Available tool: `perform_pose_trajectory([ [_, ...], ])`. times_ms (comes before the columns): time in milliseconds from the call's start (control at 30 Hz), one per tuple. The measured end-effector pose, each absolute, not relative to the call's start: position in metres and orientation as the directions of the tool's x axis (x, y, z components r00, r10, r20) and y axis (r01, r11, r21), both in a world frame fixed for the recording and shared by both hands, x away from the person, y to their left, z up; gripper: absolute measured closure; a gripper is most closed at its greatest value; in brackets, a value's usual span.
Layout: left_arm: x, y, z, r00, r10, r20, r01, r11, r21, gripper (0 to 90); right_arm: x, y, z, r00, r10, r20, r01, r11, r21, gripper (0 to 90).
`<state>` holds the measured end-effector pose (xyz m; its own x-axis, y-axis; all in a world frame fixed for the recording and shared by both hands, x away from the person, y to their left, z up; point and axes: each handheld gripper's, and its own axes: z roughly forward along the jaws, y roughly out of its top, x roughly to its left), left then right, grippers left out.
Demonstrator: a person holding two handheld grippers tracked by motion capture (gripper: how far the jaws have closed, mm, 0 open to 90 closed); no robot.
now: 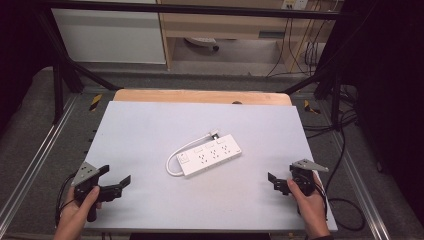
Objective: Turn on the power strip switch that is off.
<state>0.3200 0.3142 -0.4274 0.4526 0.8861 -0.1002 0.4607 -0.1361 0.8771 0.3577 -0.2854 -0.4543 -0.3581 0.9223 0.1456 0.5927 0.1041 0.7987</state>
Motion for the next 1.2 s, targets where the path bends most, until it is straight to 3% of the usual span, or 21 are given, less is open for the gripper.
perform_pose_trajectory([
  [800, 0.322, 0.311, -0.431, 0.442, 0.89, -0.112, 0.493, -0.137, 0.859, 5.6, 0.347, -0.274, -0.424, -0.444, 0.879, 0.171, 0.482, 0.074, 0.873, 3.4],
  [1200, 0.322, 0.311, -0.432, 0.441, 0.891, -0.104, 0.499, -0.147, 0.854, 5.6, 0.364, -0.272, -0.398, -0.446, 0.881, 0.158, 0.446, 0.065, 0.893, 5.6],
])
